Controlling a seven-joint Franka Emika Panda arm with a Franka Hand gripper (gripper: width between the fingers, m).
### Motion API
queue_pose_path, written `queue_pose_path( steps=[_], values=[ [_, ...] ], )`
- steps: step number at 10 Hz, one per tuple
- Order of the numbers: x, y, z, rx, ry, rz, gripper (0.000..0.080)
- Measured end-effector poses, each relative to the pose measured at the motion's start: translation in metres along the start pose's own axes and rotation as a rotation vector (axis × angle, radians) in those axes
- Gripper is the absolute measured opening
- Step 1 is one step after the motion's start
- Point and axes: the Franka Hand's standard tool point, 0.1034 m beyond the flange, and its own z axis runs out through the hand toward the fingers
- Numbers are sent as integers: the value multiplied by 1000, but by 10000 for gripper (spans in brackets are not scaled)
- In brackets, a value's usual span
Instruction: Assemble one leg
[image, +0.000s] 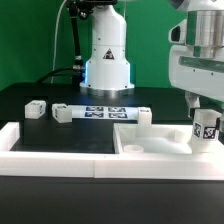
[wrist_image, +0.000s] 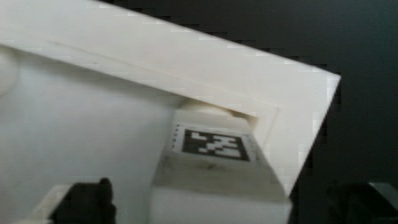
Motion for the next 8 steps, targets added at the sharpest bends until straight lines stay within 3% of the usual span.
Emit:
queue_pose_path(
  steps=[5, 8],
  values=[
    [-1, -1, -2, -9, -3, -538, 649],
    [-2, -3, -3, -31, 21, -797, 649]
  ],
)
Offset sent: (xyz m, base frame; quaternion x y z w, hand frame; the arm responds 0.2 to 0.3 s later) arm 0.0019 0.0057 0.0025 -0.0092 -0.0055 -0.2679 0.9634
